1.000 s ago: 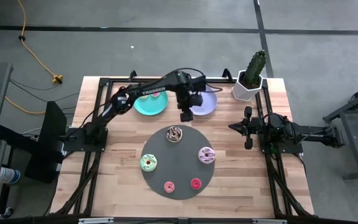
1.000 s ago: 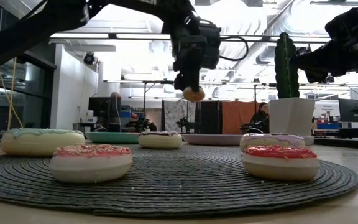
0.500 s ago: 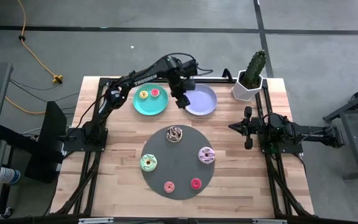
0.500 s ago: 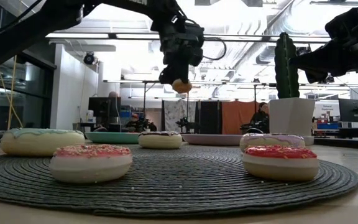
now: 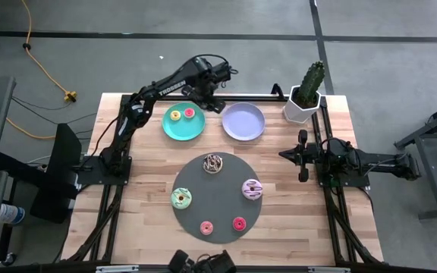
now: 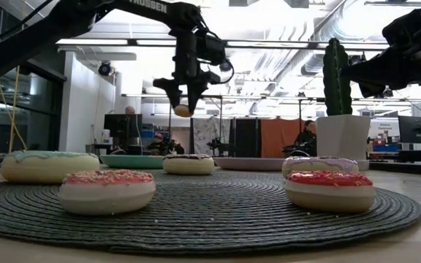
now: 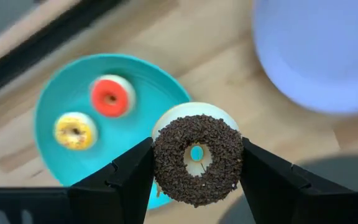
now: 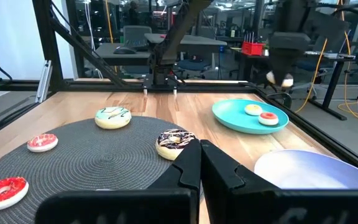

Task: Pick & Place donuts
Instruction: Put the small black donut on the green plate

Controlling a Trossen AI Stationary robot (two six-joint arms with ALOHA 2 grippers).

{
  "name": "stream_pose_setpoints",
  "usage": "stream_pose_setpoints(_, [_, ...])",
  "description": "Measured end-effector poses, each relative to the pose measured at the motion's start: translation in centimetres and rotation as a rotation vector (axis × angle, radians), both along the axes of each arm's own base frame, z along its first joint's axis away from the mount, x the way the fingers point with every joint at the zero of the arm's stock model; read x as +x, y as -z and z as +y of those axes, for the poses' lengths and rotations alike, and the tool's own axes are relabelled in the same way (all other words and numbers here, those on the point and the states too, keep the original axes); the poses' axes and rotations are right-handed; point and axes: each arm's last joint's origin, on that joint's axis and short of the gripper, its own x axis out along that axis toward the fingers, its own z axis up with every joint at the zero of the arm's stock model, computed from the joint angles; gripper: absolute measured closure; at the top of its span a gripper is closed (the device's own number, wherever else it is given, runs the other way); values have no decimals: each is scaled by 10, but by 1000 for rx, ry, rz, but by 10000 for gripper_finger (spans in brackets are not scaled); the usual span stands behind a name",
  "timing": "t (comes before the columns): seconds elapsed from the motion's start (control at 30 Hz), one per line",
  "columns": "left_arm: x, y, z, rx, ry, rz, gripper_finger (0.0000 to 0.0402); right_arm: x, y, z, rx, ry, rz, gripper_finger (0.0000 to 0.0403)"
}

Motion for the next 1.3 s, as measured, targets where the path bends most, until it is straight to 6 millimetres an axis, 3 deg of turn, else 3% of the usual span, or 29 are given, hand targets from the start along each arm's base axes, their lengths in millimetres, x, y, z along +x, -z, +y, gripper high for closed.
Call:
stream_pose_setpoints(0.33, [-2, 5, 3, 101, -198, 59, 193, 0, 0, 0, 0, 0, 0, 402])
stream_pose_setpoints(0.73, [-9, 4, 10, 89, -188, 59, 193, 0, 0, 0, 0, 0, 0, 402])
stream_pose_setpoints(1.0, [-53, -47, 25, 160, -258, -38, 193, 0, 0, 0, 0, 0, 0, 402])
stream_pose_setpoints(1.13, [-76, -78, 21, 201, -289, -104, 193, 0, 0, 0, 0, 0, 0, 402])
stream_pose_setpoints(1.3, [-83, -100, 0, 219, -279, -171, 193, 0, 0, 0, 0, 0, 0, 402])
